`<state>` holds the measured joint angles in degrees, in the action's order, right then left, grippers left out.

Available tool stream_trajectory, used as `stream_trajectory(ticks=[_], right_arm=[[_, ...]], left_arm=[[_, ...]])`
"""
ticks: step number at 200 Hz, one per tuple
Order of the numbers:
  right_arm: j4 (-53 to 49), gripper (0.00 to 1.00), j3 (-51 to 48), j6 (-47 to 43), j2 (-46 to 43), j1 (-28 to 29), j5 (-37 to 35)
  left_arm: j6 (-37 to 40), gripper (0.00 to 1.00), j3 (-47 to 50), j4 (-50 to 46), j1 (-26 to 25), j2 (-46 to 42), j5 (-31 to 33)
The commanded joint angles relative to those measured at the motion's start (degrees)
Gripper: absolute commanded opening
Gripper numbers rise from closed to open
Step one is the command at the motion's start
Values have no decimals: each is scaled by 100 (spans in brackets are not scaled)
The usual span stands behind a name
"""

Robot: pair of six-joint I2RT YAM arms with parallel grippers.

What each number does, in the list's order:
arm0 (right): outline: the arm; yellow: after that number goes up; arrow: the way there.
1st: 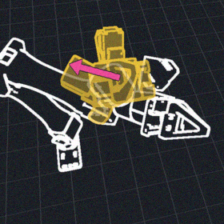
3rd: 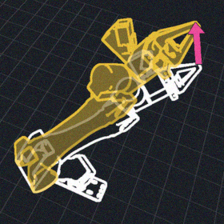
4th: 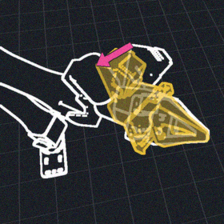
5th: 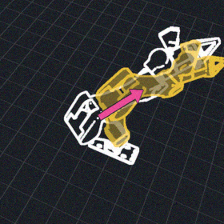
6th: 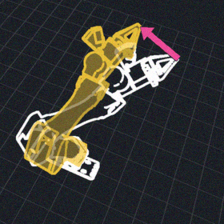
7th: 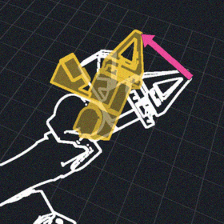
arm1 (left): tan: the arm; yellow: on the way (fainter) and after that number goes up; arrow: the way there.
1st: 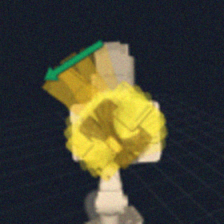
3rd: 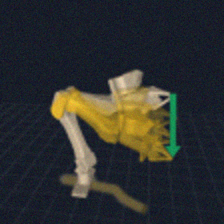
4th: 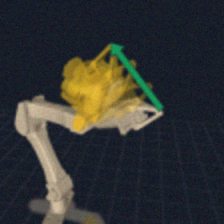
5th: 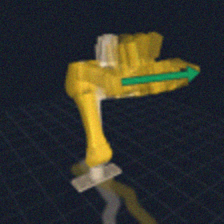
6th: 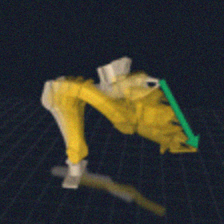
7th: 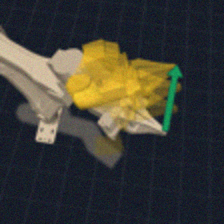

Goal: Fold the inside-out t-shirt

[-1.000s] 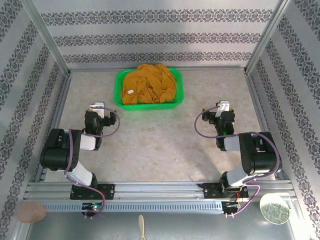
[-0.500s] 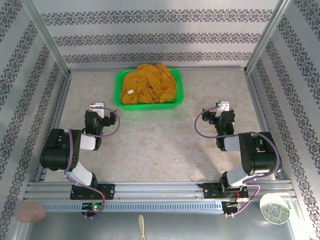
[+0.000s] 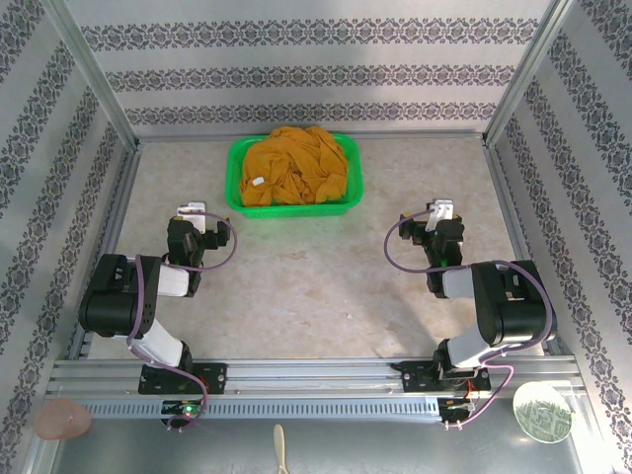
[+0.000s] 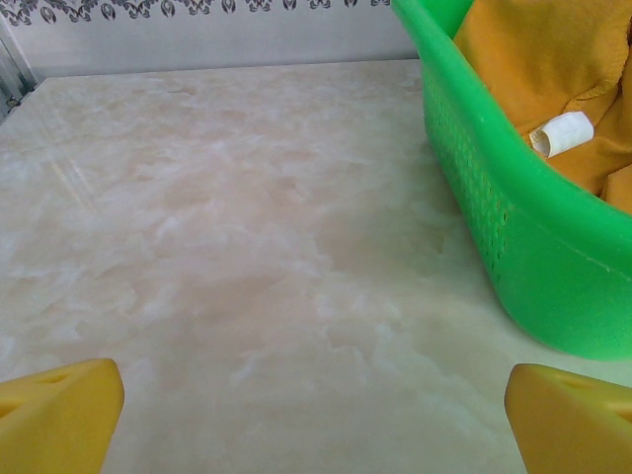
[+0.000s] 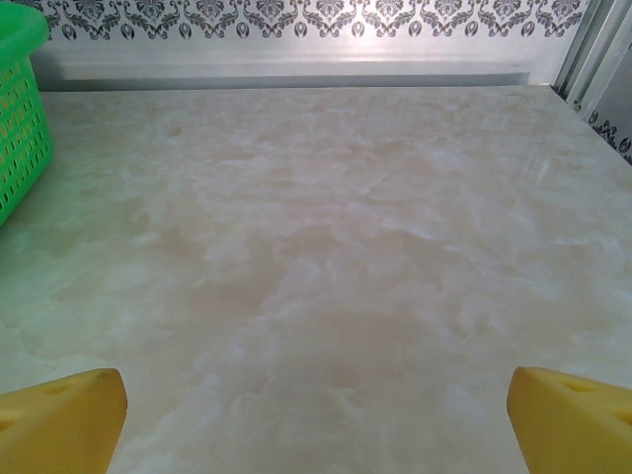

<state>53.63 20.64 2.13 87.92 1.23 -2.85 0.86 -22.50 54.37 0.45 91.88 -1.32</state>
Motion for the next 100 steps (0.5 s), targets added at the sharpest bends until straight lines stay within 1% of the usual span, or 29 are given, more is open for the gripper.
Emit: stream_trajectory(ticks=[1,83,90,100], right_arm=[[95,98,89,-28,-3,-36,126],[61,98,124,4,7,-70,151],[80,98,100,50,-86,-59,31],[-29,98,-4,55,-461,-62,-87]], left_arm=[[-84,99,25,-2,-1,-40,-27],[-104,99,23,7,-29,-40,97],[-108,99,59,66,-39,-69,101],[-138,99,120,101,-34,-186,155]])
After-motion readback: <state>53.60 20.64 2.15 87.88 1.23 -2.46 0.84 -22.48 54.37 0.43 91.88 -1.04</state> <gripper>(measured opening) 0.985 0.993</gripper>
